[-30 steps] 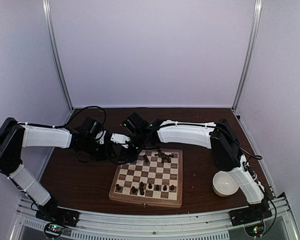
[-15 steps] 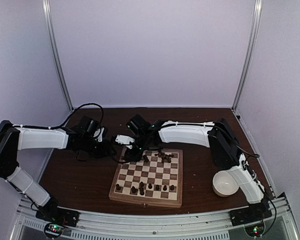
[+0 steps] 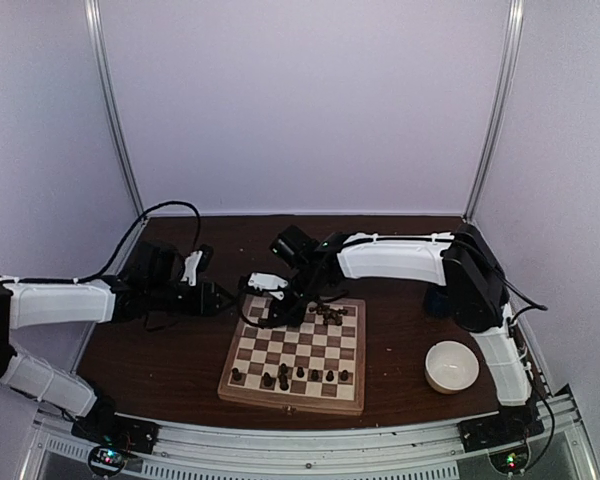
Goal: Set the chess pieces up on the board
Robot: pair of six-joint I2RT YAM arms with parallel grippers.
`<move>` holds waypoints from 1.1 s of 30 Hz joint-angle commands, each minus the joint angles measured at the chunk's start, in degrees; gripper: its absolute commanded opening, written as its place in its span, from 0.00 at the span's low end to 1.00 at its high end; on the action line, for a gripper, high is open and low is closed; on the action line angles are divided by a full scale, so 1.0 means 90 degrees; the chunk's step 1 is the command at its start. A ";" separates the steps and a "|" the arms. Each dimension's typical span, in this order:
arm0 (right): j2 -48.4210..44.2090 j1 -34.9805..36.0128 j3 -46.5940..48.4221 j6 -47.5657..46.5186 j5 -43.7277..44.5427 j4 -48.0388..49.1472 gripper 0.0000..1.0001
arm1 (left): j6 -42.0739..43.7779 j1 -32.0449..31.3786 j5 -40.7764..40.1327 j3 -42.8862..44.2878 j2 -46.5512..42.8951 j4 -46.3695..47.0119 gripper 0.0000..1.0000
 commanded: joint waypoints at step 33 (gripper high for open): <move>-0.2522 -0.0368 -0.0852 -0.0417 -0.2579 -0.1970 0.07 | 0.1362 -0.1619 0.2836 0.0377 0.0319 0.2423 0.31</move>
